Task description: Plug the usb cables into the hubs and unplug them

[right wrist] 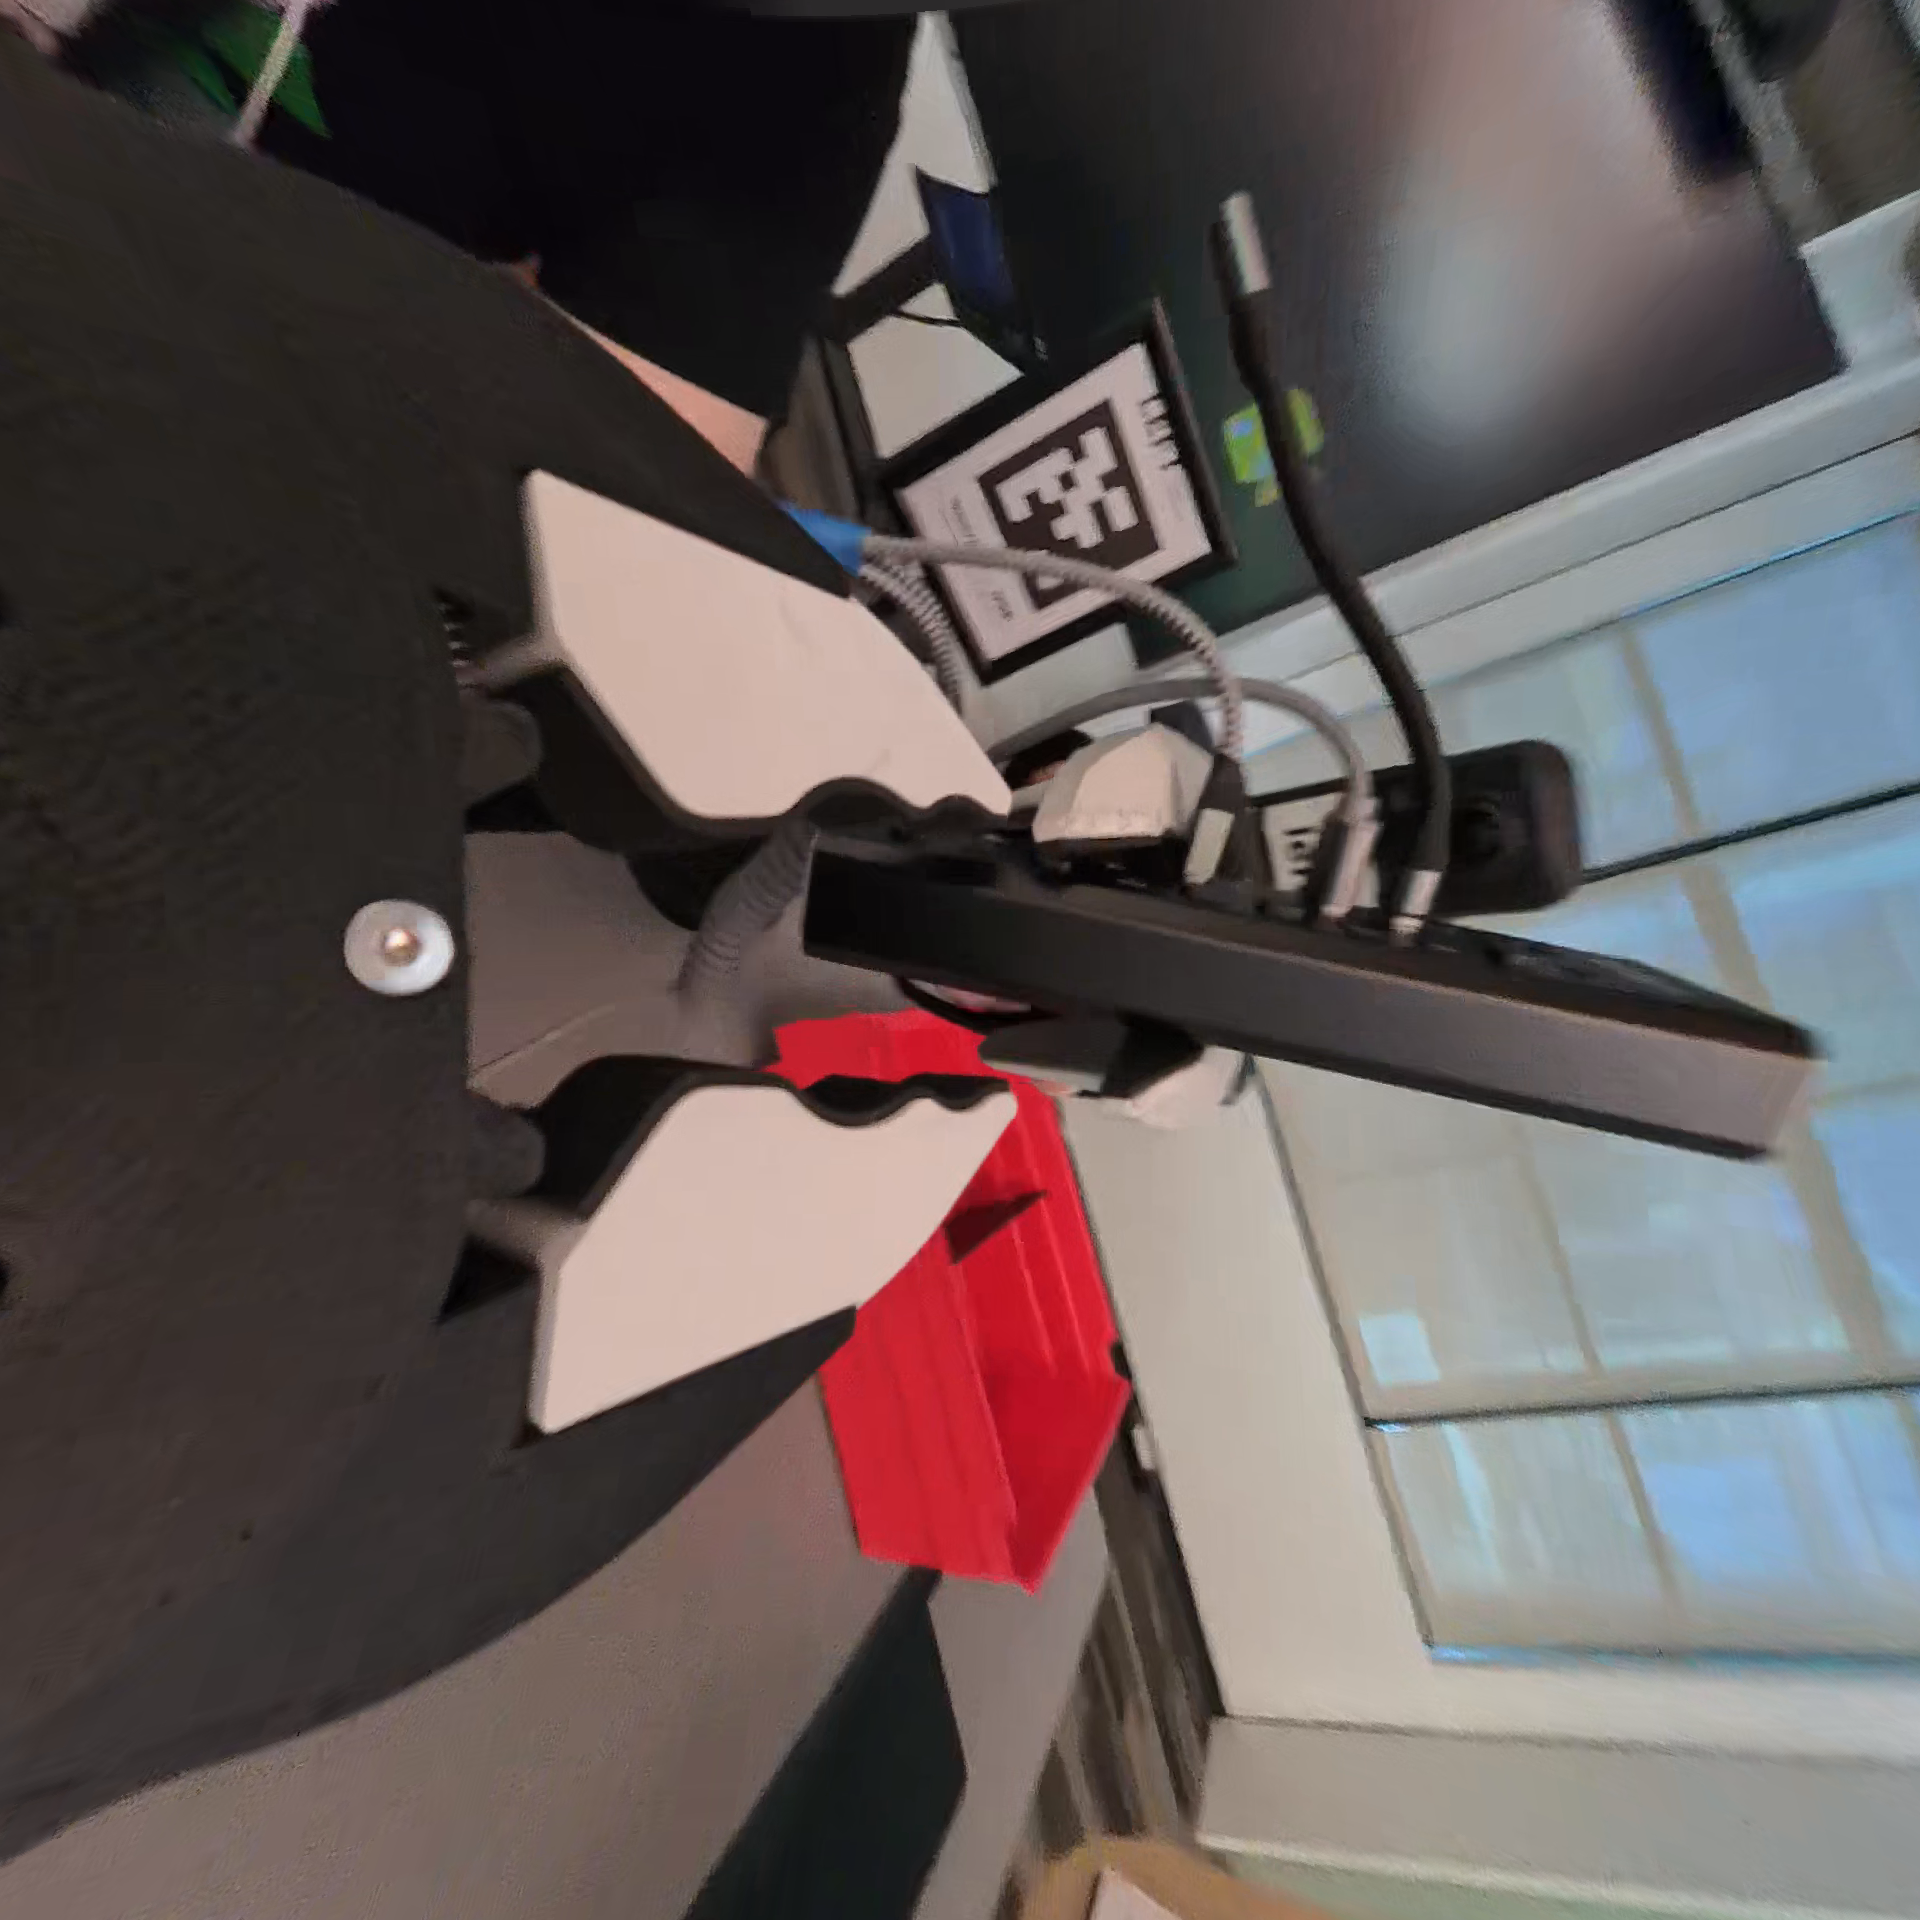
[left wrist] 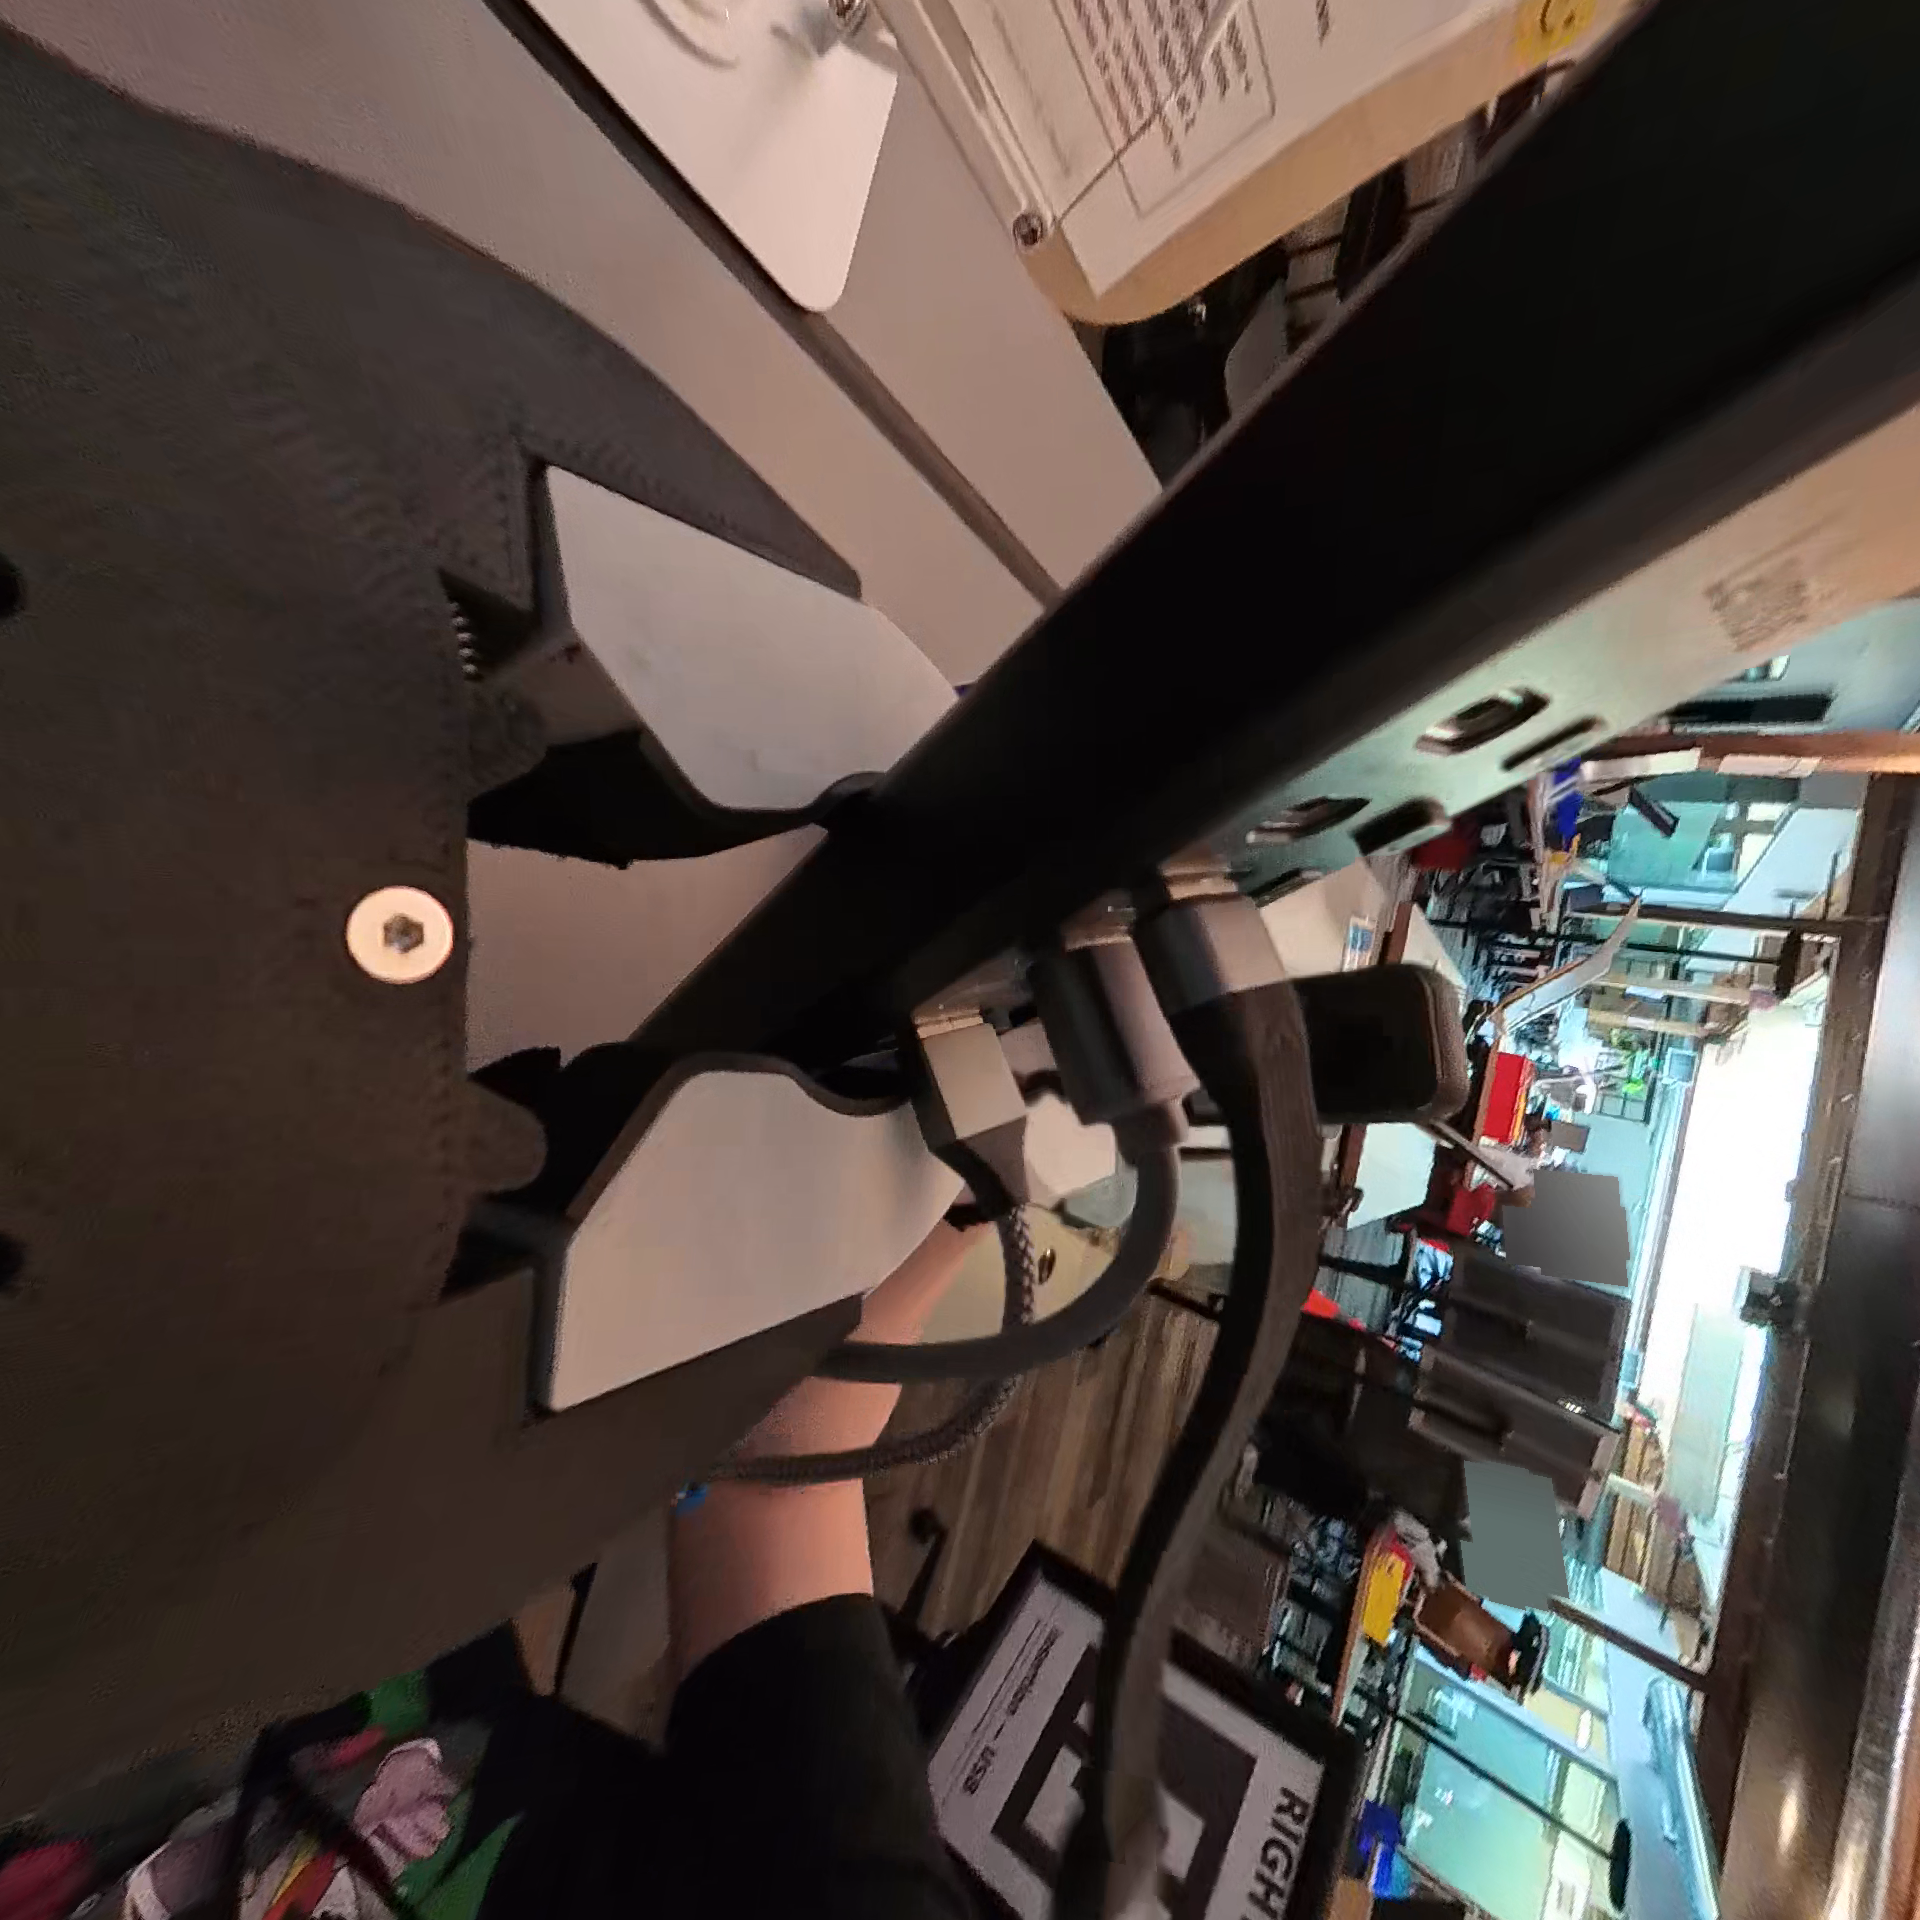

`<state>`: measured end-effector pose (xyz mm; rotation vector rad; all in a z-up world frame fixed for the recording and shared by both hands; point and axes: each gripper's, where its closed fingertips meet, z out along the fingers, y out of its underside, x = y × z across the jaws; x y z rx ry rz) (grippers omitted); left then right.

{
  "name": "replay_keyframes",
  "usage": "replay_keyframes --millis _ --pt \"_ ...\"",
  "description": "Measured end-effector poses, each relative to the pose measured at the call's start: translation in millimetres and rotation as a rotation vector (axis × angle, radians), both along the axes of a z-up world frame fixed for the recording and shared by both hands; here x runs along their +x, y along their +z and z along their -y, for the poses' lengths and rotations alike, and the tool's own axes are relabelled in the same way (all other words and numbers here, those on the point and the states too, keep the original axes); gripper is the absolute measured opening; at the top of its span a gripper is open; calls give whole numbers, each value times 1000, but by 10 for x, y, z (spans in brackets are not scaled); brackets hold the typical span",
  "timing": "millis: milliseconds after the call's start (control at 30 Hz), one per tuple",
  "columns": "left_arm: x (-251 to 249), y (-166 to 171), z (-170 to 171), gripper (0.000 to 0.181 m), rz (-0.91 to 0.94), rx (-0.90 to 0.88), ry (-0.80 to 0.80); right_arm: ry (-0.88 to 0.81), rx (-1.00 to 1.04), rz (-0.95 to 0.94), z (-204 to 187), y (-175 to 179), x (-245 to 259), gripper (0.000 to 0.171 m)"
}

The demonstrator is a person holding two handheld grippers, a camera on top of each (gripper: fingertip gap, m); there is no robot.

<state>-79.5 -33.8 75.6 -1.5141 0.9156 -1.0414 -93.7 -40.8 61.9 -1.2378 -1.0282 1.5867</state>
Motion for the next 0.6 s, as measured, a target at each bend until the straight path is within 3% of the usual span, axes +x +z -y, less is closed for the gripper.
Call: replay_keyframes --millis 233,333,600 --pt "182 -146 57 40 -41 -69 -94 175 -31 144 270 -238 -173 41" --pt "174 -96 82 38 4 -65 -116 239 -82 103 307 -188 -168 34" --pt "26 -345 30 44 -132 -168 -68 285 -148 127 309 -361 -307 33"
